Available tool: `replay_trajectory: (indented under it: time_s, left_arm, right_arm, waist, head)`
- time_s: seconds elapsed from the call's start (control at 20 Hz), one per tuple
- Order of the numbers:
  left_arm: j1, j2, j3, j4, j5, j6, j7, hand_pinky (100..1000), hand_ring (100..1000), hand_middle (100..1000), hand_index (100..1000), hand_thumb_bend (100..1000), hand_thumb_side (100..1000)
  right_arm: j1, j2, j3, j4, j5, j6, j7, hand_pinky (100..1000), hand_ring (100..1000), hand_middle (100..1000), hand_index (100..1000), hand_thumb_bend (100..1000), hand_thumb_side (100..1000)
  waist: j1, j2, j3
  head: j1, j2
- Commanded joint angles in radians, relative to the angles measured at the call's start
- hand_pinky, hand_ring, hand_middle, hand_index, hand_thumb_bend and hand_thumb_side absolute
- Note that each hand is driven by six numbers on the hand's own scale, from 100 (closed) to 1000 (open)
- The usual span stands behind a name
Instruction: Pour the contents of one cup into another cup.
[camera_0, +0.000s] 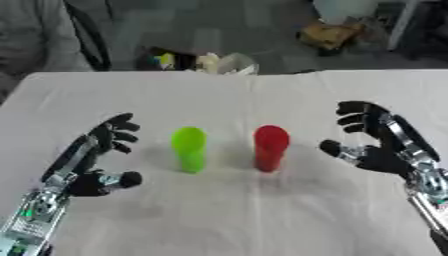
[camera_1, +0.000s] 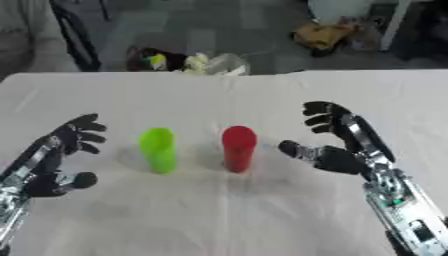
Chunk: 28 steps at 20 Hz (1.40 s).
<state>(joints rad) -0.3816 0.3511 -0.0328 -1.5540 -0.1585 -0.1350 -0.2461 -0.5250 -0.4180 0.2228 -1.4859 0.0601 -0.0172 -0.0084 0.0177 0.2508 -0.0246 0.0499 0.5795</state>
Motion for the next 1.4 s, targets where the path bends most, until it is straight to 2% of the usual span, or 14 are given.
replay_trajectory:
  time_s: [0.05,0.25,0.75,1.15,1.4]
  left_arm:
    - [-0.034,0.01,-0.008,0.008,-0.025,0.001,0.02,694,774,787,965,1000,590]
    - [-0.084,0.004,-0.032,0.061,-0.079,-0.003,0.043,702,784,795,968,1000,578]
    - [-0.182,-0.049,-0.091,0.255,-0.232,-0.044,0.128,660,748,760,955,997,456]
    - [-0.242,-0.113,-0.108,0.369,-0.247,-0.117,0.199,617,704,711,914,976,438]
    - [-0.263,-0.13,-0.118,0.405,-0.265,-0.137,0.205,593,671,677,899,947,435]
  right_arm:
    - [-0.002,-0.023,-0.001,-0.033,-0.001,0.0,-0.009,729,732,739,819,768,433]
    - [0.002,-0.025,0.002,-0.056,-0.01,0.003,-0.014,730,732,738,820,767,439]
    - [-0.001,-0.021,0.002,-0.085,-0.019,0.005,-0.028,732,729,735,819,756,454]
    - [-0.001,-0.015,0.005,-0.088,-0.024,0.003,-0.028,734,728,735,819,747,459]
    - [0.0,-0.014,0.006,-0.087,-0.027,0.001,-0.028,735,729,736,819,740,462]
  waist:
    - [-0.002,-0.021,-0.003]
    - [-0.004,-0.023,-0.008]
    - [-0.013,-0.023,-0.028]
    - [-0.013,-0.021,-0.044]
    - [-0.013,-0.021,-0.051]
  head:
    - [0.0,0.002]
    - [0.003,0.001]
    - [0.019,-0.002]
    - [0.028,-0.005]
    - [0.032,-0.005]
